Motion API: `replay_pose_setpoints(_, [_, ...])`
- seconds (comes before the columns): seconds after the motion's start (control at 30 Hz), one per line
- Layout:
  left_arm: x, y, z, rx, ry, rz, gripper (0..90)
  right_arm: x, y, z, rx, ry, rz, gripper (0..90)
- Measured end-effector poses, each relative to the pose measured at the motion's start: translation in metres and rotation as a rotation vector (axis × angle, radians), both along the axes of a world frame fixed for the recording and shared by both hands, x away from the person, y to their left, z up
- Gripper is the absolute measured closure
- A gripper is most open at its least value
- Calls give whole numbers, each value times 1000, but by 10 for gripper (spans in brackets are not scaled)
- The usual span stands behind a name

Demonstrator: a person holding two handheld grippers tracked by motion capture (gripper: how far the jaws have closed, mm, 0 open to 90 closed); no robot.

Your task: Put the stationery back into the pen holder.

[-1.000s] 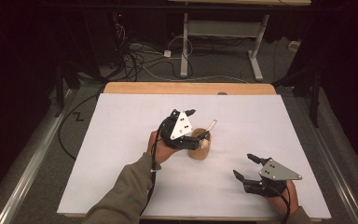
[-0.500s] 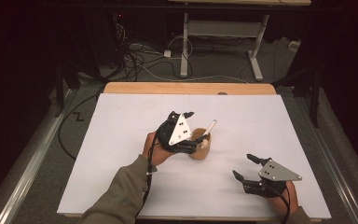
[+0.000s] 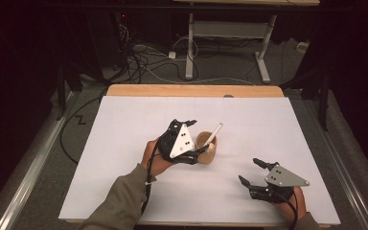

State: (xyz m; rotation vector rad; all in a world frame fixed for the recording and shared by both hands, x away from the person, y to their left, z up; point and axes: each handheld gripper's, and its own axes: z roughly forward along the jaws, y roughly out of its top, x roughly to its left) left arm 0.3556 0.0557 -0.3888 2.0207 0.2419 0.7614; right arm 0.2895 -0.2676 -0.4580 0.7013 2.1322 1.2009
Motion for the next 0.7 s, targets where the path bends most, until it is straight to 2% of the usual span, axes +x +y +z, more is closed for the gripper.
replay_pose_setpoints(0.7, [-16,20,-15,38,-8,13,194,-2,3,0,-14,-10,21,260])
